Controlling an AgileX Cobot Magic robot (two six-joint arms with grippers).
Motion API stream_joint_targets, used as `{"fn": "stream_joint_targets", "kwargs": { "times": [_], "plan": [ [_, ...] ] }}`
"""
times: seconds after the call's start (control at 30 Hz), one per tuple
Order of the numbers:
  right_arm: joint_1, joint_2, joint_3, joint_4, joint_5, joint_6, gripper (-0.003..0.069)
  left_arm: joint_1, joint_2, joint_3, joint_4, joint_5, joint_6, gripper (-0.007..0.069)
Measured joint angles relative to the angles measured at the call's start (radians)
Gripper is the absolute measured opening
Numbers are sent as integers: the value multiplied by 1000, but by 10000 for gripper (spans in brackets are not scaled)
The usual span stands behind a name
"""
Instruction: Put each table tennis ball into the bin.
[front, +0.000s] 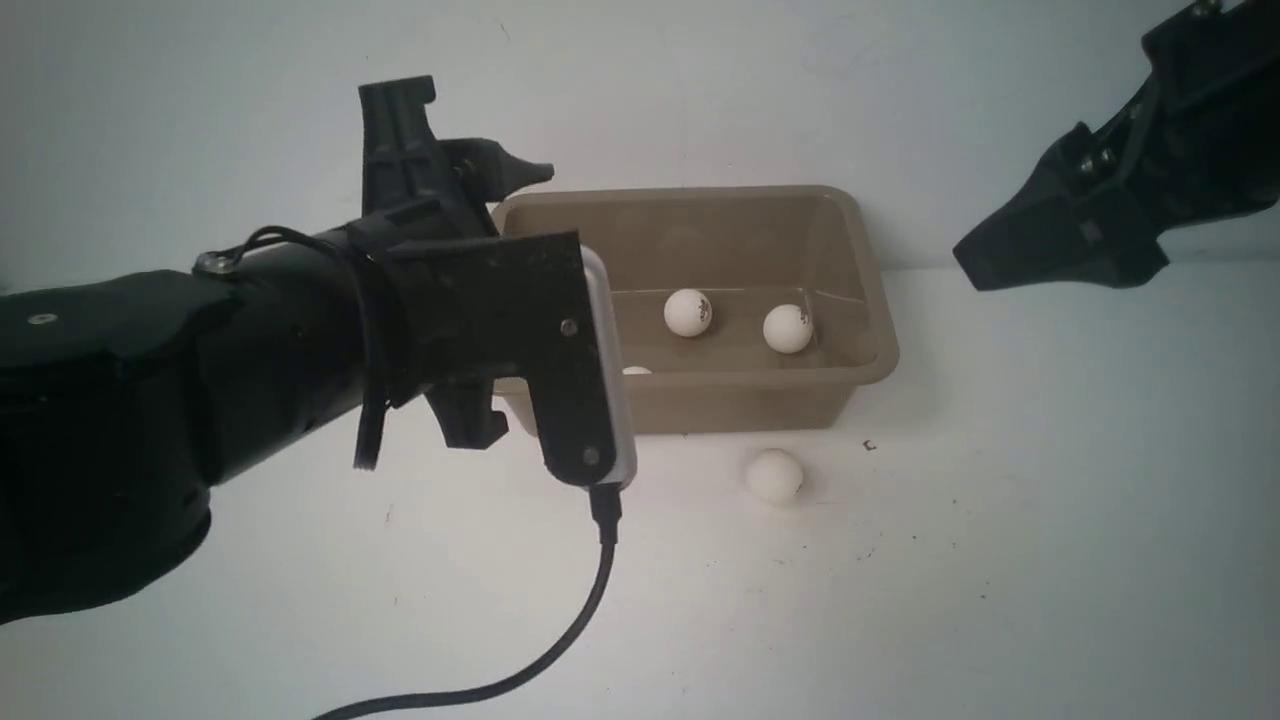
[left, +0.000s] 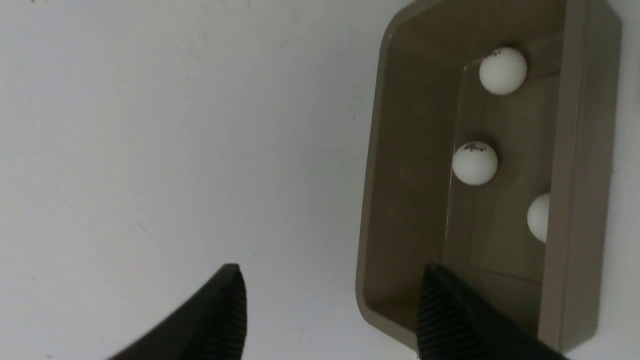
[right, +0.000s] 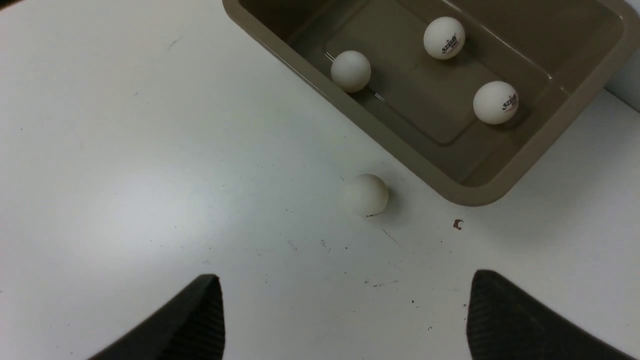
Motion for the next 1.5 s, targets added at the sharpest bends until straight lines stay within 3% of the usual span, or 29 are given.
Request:
{"fn": "stream_joint_targets", "kwargs": {
  "times": [0.27, 0.6, 0.73, 0.87, 1.17, 1.5],
  "plan": [
    [0, 0, 0, -14, -1, 0, 589, 0, -52, 1, 0, 34, -54, 415],
    [0, 0, 0, -15, -5, -1, 589, 0, -225, 1, 10, 235, -67, 415],
    [0, 0, 0, -15, -5, -2, 589, 0, -255, 1, 10, 130, -107, 415],
    [0, 0, 0, -11, -5, -2, 589, 0, -259, 1, 1, -106, -190, 415],
    [0, 0, 0, 4, -5, -2, 589, 0, -259, 1, -27, -492, -238, 415],
    [0, 0, 0, 7, -1, -3, 589, 0, -259, 1, -37, -549, -293, 415]
  ]
}}
